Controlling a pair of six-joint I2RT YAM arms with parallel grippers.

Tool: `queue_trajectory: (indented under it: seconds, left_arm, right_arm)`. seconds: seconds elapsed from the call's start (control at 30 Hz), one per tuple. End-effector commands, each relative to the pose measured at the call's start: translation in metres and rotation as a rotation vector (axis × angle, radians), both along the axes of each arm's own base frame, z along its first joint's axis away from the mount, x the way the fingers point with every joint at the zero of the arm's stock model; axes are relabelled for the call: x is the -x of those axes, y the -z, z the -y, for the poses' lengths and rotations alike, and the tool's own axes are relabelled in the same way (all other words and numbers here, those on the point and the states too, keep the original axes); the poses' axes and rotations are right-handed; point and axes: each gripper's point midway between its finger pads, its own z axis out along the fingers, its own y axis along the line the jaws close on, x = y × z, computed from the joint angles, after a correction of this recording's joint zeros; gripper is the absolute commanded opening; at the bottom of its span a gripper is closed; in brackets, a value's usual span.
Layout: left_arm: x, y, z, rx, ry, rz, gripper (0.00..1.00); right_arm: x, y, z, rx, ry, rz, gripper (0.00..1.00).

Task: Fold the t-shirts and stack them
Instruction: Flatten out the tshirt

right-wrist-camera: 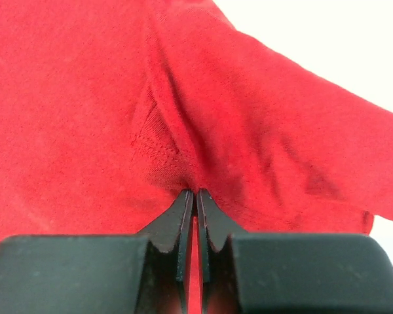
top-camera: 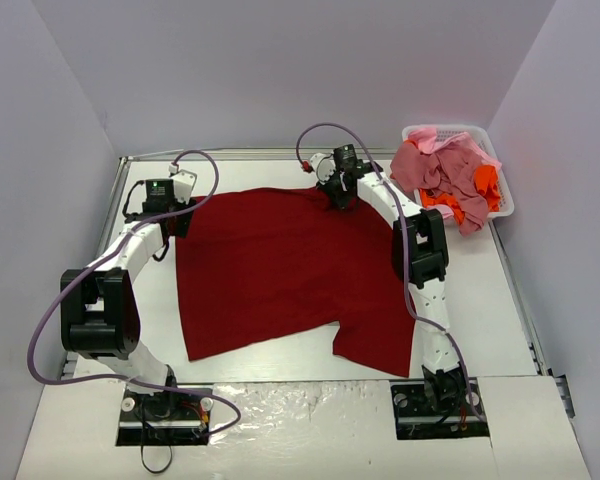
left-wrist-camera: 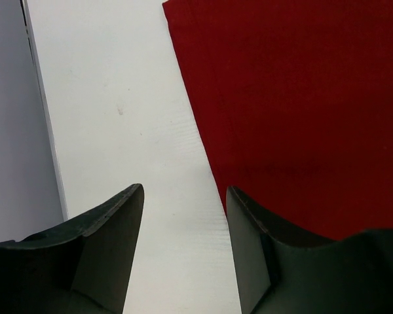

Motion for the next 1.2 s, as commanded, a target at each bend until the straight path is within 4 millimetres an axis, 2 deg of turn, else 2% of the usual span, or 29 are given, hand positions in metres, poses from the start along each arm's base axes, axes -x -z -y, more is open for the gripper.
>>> queue_trajectory:
  seconds: [0.0, 0.3, 0.43, 0.67, 0.77, 0.83, 0.9, 0.93, 0.97, 1.0, 1.07, 1.1, 1.13, 1.17]
  left_arm:
    - [-0.004, -0.004, -0.001, 0.015, -0.01, 0.021, 0.52]
    - [-0.003, -0.003, -0.001, 0.015, -0.012, 0.016, 0.52]
    - [-0.003, -0.003, -0.003, 0.006, -0.017, 0.013, 0.52]
    - [-0.003, -0.001, -0.007, -0.011, -0.037, 0.006, 0.52]
    - [-0.003, 0.002, -0.01, -0.02, -0.042, -0.004, 0.52]
    - [-0.002, 0.004, -0.011, -0.029, -0.047, -0.011, 0.52]
    - [-0.001, 0.008, -0.012, -0.034, -0.049, -0.017, 0.52]
    - [-0.001, 0.009, -0.026, -0.036, -0.082, -0.018, 0.52]
    - [-0.001, 0.01, -0.028, -0.039, -0.086, -0.021, 0.52]
    - [-0.001, 0.011, -0.028, -0.037, -0.089, -0.022, 0.52]
    - [-0.001, 0.015, -0.029, -0.042, -0.093, -0.034, 0.52]
    - [0.0, 0.018, -0.03, -0.042, -0.095, -0.041, 0.52]
    - [0.0, 0.018, -0.031, -0.043, -0.097, -0.041, 0.52]
    - [0.001, 0.02, -0.032, -0.045, -0.097, -0.046, 0.52]
  right_arm:
    - [-0.014, -0.032, -0.001, -0.001, 0.027, 0.074, 0.0]
    - [-0.038, -0.053, 0.0, 0.019, 0.033, 0.182, 0.0]
    - [-0.051, -0.053, -0.001, 0.035, 0.035, 0.223, 0.0]
    - [-0.081, -0.081, -0.008, 0.043, 0.025, 0.364, 0.0]
    - [-0.093, -0.087, -0.012, 0.055, 0.009, 0.431, 0.0]
    - [-0.1, -0.084, -0.016, 0.064, 0.009, 0.461, 0.0]
    - [-0.112, -0.091, -0.018, 0.091, 0.005, 0.534, 0.0]
    - [-0.122, -0.091, -0.022, 0.092, 0.008, 0.587, 0.0]
    - [-0.129, -0.096, -0.019, 0.112, 0.032, 0.634, 0.0]
    - [-0.134, -0.089, -0.022, 0.133, 0.015, 0.658, 0.0]
    - [-0.147, -0.1, -0.024, 0.146, 0.036, 0.767, 0.0]
    - [-0.152, -0.088, -0.023, 0.178, 0.036, 0.795, 0.0]
    - [-0.16, -0.103, -0.027, 0.167, 0.062, 0.893, 0.0]
    - [-0.163, -0.103, -0.028, 0.186, 0.066, 0.929, 0.0]
